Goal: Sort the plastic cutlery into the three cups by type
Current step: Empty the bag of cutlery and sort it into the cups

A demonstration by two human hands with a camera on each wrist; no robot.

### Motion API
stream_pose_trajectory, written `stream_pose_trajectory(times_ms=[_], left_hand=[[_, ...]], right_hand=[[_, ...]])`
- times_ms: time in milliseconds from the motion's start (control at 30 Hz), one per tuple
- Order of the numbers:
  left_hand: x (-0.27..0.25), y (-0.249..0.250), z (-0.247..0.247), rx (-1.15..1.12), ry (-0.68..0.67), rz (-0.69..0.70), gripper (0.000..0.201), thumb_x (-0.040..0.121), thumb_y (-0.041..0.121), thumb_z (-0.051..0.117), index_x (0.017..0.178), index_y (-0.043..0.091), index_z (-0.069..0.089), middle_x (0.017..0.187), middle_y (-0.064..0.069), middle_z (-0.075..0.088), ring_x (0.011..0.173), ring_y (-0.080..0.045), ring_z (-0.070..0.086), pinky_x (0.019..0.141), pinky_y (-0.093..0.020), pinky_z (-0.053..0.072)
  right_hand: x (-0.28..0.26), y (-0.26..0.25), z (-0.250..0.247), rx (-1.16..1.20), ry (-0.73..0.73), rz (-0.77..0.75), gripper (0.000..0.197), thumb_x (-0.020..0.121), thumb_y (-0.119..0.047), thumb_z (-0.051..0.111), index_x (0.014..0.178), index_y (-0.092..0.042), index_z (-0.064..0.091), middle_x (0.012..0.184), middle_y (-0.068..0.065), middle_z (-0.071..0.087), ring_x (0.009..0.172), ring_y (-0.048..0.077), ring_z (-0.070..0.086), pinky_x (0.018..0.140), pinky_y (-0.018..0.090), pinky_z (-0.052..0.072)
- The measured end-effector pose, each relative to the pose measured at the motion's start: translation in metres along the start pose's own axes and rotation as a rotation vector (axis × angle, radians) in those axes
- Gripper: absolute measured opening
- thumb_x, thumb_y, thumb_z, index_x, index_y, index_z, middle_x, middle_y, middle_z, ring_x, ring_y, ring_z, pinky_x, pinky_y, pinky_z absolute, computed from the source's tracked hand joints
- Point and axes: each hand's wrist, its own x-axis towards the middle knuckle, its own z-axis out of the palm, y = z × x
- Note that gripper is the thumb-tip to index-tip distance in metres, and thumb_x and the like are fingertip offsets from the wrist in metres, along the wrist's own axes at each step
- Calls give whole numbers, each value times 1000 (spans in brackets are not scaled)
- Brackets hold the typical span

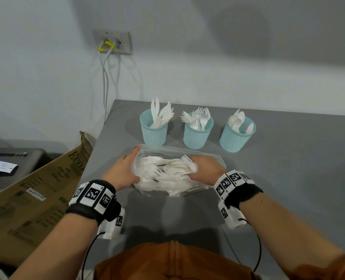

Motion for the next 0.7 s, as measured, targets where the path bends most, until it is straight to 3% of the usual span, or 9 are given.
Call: stream_pose_trajectory(times_ms=[167,267,367,433,533,600,700], left_hand=[[4,2,3,-2,26,-26,104,72,7,67,150,40,6,139,-14,41,119,-30,47,91,-33,44],[-3,11,2,80,131,-40,87,78,21,68,148,37,20,142,-12,34,131,-31,30,108,-39,29],[-9,24,3,62,342,83,67,79,26,69,139,30,41,138,-6,33,129,-25,25,110,-34,24],[-12,38,0,-193,441,235,51,87,21,61,135,28,45,131,3,38,124,-19,36,108,-32,30],[-19,66,-10,-650,343,394,38,101,25,41,138,34,44,135,9,49,121,-8,52,100,-27,45],[-22,80,-10,-693,246,435,39,102,33,35,140,38,41,141,9,49,125,-4,49,99,-23,46],[-13,87,1,-615,249,403,38,102,26,40,137,42,41,143,4,48,129,-11,47,106,-39,43]], right_hand=[[3,1,-3,61,135,-29,40,81,-44,63,117,-27,58,105,-1,69,100,21,63,90,36,47],[4,-9,-14,228,203,-65,36,86,-40,59,118,-23,57,105,0,69,97,20,62,88,34,48],[3,-25,-25,403,192,-117,32,90,-30,61,117,-12,57,104,4,67,91,18,59,78,27,42],[1,-35,-30,427,184,-127,30,91,-30,61,114,-12,57,97,-1,63,85,15,56,72,23,39],[3,-44,-28,440,161,-127,18,89,-26,62,104,-18,55,89,-3,60,76,14,56,60,18,40],[5,-47,-24,426,160,-126,15,87,-22,63,99,-20,53,85,-2,60,74,17,57,63,21,40],[7,-49,-19,422,178,-120,22,86,-21,64,106,-13,57,88,-2,60,78,17,56,70,24,37]])
